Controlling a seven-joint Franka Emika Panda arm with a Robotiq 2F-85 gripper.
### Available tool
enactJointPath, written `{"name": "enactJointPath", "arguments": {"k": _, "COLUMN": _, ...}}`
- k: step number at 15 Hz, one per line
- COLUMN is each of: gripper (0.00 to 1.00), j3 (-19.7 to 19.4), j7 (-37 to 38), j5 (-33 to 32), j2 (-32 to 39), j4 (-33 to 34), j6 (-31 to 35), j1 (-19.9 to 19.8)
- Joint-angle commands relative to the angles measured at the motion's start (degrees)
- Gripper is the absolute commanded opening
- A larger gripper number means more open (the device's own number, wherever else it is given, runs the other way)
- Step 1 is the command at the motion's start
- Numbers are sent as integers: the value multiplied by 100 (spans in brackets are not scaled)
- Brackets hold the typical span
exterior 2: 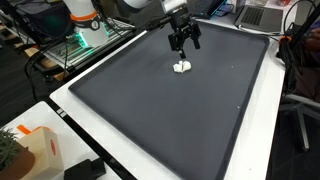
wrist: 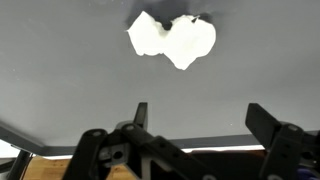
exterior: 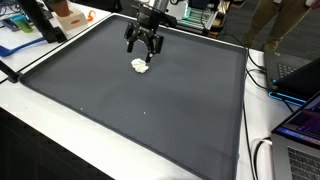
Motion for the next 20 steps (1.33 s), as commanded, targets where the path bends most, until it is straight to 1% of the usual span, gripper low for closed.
{"name": "enactJointPath", "arguments": {"k": 1, "gripper": 100, "j3": 25, "j7": 483, "j5": -367, "j2": -223, "j4": -204, "j6": -11, "j1": -16}}
{"name": "enactJointPath", "arguments": {"k": 2, "gripper": 100, "j3": 42, "j7": 446, "j5": -314, "j2": -265, "j4": -255, "j6": 118, "j1": -48}}
{"name": "enactJointPath", "arguments": {"k": 3, "gripper": 100, "j3": 49, "j7": 188, "j5": -59, "j2": -314, "j4": -345, "j6": 291, "j1": -91}}
{"name": "enactJointPath", "arguments": {"k": 5, "gripper": 100, "j3": 20, "j7": -109, "j5": 204, "j2": -294, "j4": -407, "j6": 447, "j1": -100}}
{"name": "enactJointPath", "arguments": {"k": 8, "gripper": 100, "j3": -18, "j7": -1095, "j5": 1183, "j2": -101, "j4": -503, "j6": 529, "j1": -142}}
{"name": "enactJointPath", "arguments": {"k": 12, "gripper": 100, "j3": 153, "j7": -2200, "j5": 2358, "j2": -83, "j4": -475, "j6": 455, "j1": -289}}
{"name": "enactJointPath", "arguments": {"k": 13, "gripper": 100, "j3": -901, "j7": -2645, "j5": 3026, "j2": -285, "j4": -491, "j6": 771, "j1": 754}}
{"name": "enactJointPath", "arguments": {"k": 14, "gripper": 100, "j3": 142, "j7": -2937, "j5": 3179, "j2": -110, "j4": -474, "j6": 518, "j1": -250}}
{"name": "enactJointPath", "arguments": {"k": 15, "gripper": 100, "j3": 150, "j7": -3432, "j5": 3702, "j2": -85, "j4": -481, "j6": 497, "j1": -209}}
{"name": "enactJointPath", "arguments": {"k": 17, "gripper": 100, "j3": 536, "j7": -4169, "j5": 4493, "j2": -5, "j4": -418, "j6": 349, "j1": -456}}
{"name": "enactJointPath", "arguments": {"k": 20, "gripper": 100, "j3": 999, "j7": -4916, "j5": 5407, "j2": -60, "j4": -232, "j6": -149, "j1": -747}}
